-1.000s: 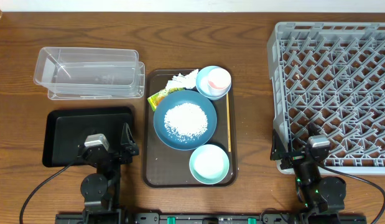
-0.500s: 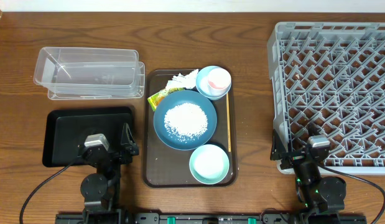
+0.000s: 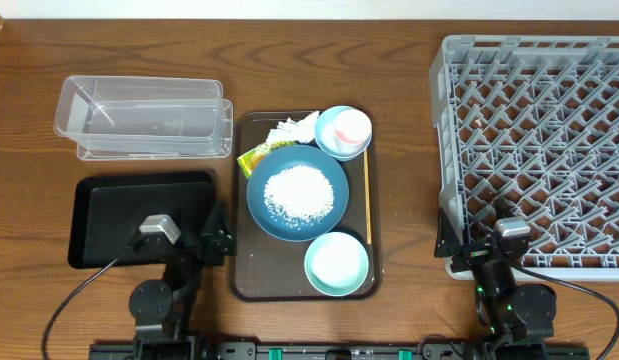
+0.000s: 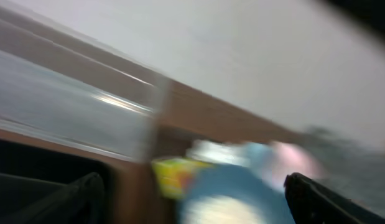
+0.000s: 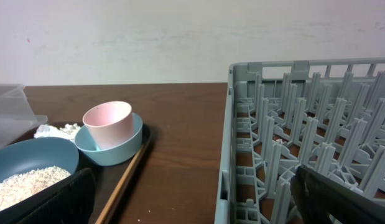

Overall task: Sort waste into correct bins and load items into the dishwasher rack
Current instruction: 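Reach the left gripper to the rim of the teal rice plate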

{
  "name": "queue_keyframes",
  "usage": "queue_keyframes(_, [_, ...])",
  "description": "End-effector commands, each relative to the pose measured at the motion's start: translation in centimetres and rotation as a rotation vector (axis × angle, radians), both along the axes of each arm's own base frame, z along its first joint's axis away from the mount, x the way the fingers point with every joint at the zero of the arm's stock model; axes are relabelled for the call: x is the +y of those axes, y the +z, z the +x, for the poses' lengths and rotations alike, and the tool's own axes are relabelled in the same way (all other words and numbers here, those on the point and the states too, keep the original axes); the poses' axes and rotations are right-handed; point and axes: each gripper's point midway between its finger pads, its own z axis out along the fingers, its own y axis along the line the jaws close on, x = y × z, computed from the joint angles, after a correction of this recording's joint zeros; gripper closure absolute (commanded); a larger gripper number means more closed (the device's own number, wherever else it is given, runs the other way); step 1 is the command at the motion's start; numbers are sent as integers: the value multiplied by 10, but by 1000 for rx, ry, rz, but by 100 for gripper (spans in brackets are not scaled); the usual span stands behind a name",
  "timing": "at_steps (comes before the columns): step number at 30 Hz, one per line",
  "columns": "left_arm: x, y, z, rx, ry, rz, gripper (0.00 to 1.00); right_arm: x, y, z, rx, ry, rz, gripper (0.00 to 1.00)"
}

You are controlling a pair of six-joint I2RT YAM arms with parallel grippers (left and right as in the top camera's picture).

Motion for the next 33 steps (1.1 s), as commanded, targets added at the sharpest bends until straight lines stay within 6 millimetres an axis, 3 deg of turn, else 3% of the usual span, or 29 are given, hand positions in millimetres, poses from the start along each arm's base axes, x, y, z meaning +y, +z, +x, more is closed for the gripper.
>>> queue_keyframes(1, [-67,-11,-30,191,-389,-372,5,-3,0,0,-3,-15,-10,1])
queue_keyframes(5, [-82,-4,-42,201,-500,-404,5,-3,0,0,-3,-15,-10,1])
queue_keyframes(9, [-95,26,-55,99,-628,-360,5,-3,0,0,-3,-15,-10,1])
queue_keyframes(15, [-95,66,-57,70,-635,-321,5,-3,0,0,-3,-15,-10,1])
queue_keyframes(23, [-89,87,-28,356,-609,-100,5,-3,0,0,-3,-15,-10,1])
queue_keyframes(25, [-90,98,-20,426,-621,-117,5,-3,0,0,-3,-15,-10,1])
queue_keyframes(30, [-112,139,-12,380,-820,-153,5,-3,0,0,-3,-15,-10,1])
queue_keyframes(33, [-115,134,-1,493,-740,-99,5,-3,0,0,-3,-15,-10,1])
